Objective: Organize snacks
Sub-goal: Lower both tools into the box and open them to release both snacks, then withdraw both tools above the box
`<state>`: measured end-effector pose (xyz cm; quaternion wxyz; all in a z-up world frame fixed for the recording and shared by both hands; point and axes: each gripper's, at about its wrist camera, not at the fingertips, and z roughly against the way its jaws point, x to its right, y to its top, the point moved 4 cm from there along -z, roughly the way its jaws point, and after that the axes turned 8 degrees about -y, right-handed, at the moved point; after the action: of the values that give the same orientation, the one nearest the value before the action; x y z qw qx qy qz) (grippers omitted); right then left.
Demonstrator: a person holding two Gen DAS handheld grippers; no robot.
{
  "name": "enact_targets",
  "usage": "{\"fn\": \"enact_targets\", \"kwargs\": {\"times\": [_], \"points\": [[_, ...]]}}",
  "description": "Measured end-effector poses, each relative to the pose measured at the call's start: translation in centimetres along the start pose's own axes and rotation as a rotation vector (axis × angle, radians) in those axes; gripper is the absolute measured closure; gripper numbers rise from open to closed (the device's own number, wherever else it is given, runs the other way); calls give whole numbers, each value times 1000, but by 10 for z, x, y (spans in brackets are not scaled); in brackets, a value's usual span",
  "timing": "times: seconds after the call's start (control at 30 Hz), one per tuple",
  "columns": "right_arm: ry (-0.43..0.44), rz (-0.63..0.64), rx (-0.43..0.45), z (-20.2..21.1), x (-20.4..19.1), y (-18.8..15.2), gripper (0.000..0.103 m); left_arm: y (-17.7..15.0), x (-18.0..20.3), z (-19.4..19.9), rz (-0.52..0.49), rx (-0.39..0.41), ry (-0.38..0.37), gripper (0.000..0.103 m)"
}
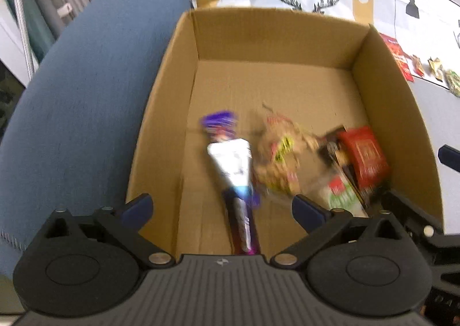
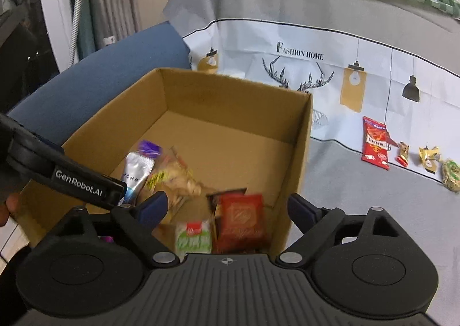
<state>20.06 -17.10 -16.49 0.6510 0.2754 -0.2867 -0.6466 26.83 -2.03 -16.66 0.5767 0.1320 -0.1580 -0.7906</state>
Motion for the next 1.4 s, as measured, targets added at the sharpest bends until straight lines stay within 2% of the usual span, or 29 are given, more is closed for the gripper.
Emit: {"fn": "enact_targets", "kwargs": {"times": [0.17,0.3,0.4,0.6,0.73,1.0,1.4], "points": [[16,22,-23,37,-3,-18,10,-33,10,29,-3,-5,-4,0],[14,23,2,77,-8,-29,8,-64,20,57,5,1,-6,0],[5,22,31,109,-9,-37,8,-92,26,80,45,33,39,0],[15,30,90,166,-12,-57,6,-137,44,116,6,94,57,0],[5,83,159,196,-19,-65,5,-147,55,135,-9,138,58,0],[-17,70,244,239,-10,-78,3,-163,67,166,-14,208,54,0],[-27,48,292,261,-7,-81,3,-172,71,188,-20,257,65,0]]}}
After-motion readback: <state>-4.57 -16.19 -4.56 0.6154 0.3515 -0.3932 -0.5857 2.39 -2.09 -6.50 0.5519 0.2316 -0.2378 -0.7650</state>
